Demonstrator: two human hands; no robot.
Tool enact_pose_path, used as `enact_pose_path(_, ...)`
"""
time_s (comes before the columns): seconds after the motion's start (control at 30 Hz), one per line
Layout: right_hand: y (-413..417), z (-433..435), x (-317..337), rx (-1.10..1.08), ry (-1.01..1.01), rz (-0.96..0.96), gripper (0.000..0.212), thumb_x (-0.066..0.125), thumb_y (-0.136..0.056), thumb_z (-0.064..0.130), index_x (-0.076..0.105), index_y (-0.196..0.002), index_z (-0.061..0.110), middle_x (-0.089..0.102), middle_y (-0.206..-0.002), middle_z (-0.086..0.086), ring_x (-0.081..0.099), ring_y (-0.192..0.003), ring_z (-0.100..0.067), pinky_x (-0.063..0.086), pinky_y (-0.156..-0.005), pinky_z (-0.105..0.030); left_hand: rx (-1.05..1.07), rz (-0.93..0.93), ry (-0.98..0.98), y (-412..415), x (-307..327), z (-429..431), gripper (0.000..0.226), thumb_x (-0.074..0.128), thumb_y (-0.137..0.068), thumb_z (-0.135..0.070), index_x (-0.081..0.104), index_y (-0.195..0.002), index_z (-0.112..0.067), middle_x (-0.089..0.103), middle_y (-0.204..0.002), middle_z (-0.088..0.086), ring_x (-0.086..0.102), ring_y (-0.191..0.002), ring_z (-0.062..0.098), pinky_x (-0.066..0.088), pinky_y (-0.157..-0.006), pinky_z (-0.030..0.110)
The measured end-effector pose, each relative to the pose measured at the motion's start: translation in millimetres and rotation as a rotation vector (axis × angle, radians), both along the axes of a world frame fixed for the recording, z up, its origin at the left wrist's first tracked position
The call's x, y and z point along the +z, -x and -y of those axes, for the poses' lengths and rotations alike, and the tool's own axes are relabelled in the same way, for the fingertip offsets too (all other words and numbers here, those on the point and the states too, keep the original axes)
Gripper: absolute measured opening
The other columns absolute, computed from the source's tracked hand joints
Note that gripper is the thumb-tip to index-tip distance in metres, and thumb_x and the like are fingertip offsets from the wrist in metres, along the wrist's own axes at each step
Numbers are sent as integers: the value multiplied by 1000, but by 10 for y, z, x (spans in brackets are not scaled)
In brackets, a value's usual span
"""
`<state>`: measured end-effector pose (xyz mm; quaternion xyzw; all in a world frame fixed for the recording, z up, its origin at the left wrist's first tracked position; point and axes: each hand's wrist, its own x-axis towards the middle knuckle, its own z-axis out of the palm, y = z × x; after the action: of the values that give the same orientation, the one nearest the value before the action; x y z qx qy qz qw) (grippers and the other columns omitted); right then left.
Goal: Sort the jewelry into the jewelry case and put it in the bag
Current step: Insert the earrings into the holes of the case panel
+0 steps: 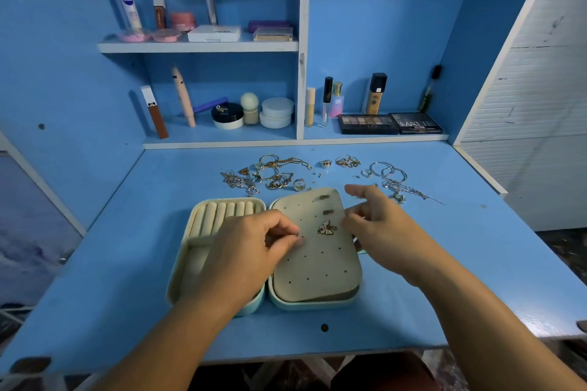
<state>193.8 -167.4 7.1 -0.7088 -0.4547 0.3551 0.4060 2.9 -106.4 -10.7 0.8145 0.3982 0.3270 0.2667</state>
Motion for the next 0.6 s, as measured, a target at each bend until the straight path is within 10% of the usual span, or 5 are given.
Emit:
enact_pose_path(0.3,80,273,-149,-53,-79,-140,37,50,-92,6,57,-124,23,68,-80,8,66,-78,-18,54,-85,-47,-30,92,-43,-51,-7,150,20,74,-82,-8,78,-92,-25,69,-79,-23,63,-69,-5,43,-63,4)
enact_pose_path(0.6,60,290,-72,-13,-143,-276,29,49,-96,3,59,-117,20,71,-82,-1,67,-66,-8,55,-64,-19,-28,148,-264,-226,14,292,23,80,-72,-6,74,-87,-21,68,-75,-19,63,-77,-6,50,-70,12)
